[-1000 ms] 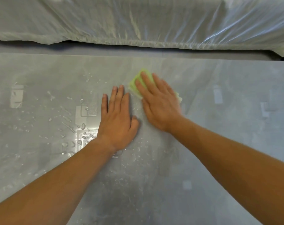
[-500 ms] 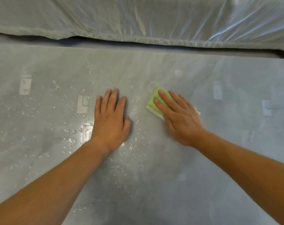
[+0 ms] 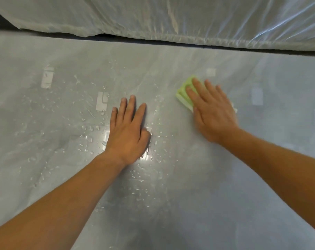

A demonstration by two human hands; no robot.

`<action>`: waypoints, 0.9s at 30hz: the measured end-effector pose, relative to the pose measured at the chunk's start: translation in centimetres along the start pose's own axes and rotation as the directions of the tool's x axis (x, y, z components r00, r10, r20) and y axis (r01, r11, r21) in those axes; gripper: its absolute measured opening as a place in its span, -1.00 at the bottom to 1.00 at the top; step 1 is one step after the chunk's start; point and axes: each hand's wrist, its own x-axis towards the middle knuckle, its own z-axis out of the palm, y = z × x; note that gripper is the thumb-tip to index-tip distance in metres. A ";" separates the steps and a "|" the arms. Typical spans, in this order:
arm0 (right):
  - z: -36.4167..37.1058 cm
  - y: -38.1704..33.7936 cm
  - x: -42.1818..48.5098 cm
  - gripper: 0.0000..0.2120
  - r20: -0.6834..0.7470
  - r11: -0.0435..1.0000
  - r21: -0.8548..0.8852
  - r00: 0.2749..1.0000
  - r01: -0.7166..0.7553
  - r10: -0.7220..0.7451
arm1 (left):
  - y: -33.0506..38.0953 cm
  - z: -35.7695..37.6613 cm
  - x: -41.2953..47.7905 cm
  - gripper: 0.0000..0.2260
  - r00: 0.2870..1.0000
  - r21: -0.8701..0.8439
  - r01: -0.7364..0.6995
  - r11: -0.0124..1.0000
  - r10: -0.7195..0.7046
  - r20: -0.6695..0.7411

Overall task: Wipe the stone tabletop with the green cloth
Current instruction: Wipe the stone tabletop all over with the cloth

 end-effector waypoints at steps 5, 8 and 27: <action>0.0 -2.1 6.0 -0.44 -0.097 0.932 0.071 0.928 -0.354 0.360 | -0.3 0.0 -1.0 -0.38 0.996 -0.056 0.068 0.996 -0.071 -0.047; 1.3 -6.0 0.8 -0.41 0.009 0.999 -0.012 0.999 0.042 -0.042 | -0.2 0.1 -1.8 -0.36 0.993 -0.061 0.108 0.992 -0.111 -0.041; -0.6 2.7 -2.0 -0.44 -0.005 0.974 0.032 0.974 -0.226 0.227 | -1.0 0.3 -1.8 -0.35 0.996 0.039 0.079 0.996 -0.081 0.045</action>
